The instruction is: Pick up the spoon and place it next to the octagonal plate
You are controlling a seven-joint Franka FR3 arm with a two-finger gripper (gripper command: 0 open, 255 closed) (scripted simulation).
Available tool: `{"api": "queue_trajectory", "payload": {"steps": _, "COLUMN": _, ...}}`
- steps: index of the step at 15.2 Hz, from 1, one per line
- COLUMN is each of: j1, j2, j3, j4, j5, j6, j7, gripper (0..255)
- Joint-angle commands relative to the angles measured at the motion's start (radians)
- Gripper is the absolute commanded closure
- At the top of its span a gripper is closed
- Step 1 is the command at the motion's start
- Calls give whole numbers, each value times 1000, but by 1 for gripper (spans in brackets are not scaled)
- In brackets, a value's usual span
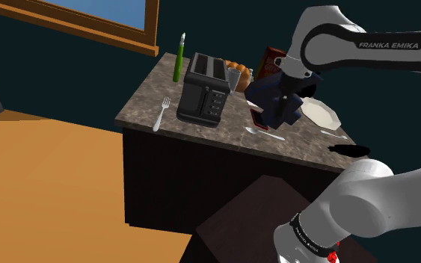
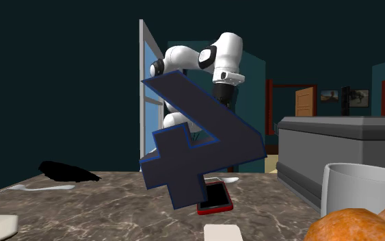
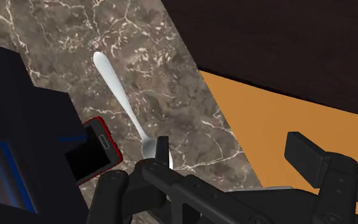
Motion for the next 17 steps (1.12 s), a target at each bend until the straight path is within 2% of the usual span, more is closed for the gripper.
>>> {"api": "queue_trajectory", "payload": {"steps": 1, "j1": -5, "j2": 39, "j3": -35, "j4": -15, "j5": -45, "j6": 59, "j7": -64, "gripper": 0}}
{"api": "queue_trajectory", "payload": {"steps": 10, "j1": -26, "j2": 297, "j3": -185, "j4": -35, "j5": -216, "j6": 367, "j7": -302, "gripper": 0}}
{"api": "queue_trajectory", "payload": {"steps": 17, "j1": -40, "j2": 364, "j3": -214, "j4": -71, "j5": -243, "j6": 475, "j7": -304, "gripper": 0}}
